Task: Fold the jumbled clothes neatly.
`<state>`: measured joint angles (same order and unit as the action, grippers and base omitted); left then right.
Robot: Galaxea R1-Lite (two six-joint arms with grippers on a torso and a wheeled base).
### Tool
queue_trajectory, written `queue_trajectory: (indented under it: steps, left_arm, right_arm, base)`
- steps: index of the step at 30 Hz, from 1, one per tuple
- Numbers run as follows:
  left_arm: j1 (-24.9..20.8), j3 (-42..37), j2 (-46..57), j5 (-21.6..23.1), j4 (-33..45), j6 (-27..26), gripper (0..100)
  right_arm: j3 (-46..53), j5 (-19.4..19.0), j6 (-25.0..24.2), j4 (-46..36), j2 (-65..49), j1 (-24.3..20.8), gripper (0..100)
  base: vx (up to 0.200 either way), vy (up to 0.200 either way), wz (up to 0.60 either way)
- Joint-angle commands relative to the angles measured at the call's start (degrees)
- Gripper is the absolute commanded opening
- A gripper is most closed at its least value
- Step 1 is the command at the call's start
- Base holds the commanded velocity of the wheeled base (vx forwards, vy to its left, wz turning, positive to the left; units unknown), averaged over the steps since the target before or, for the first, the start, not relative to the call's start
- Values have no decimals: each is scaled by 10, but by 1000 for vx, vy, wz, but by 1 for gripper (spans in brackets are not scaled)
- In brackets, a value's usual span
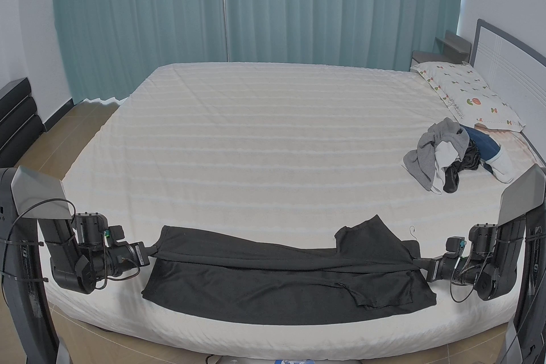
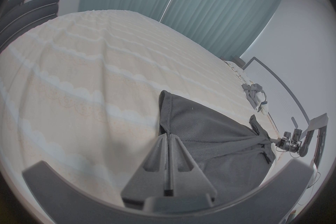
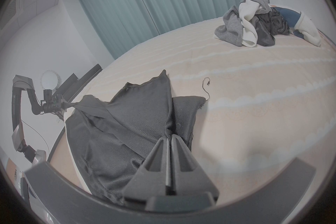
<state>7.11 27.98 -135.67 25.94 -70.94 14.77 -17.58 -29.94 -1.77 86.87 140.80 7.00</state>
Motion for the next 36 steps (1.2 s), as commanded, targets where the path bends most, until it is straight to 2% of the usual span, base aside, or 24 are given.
queue_trajectory:
  steps: [1,12,21,22,29,30,36]
  left_arm:
    - [5,-8,9,0,2,-9,0]
    - [5,-28,9,1,37,-70,0]
    - [5,-27,8,1,48,-70,0]
    - [5,-27,8,1,48,-70,0]
    - [3,-28,8,2,48,-70,0]
    - [3,-28,8,2,48,-70,100]
    - [7,-32,17,24,48,-70,100]
  right_arm:
    - [4,-7,-1,-1,-10,5,0]
    - [7,-7,0,-3,-5,5,0]
    - [7,-7,7,-5,4,1,0]
    - [7,-7,8,-5,5,0,100]
    - [7,-8,7,-1,6,-1,100]
    - [7,-8,7,-1,6,-1,100]
    - [1,-11,-19,4,-21,6,100]
  base:
    - [0,0,0]
    - [0,0,0]
    - [0,0,0]
    - [0,0,0]
    - [0,0,0]
    - [0,0,0]
    - [0,0,0]
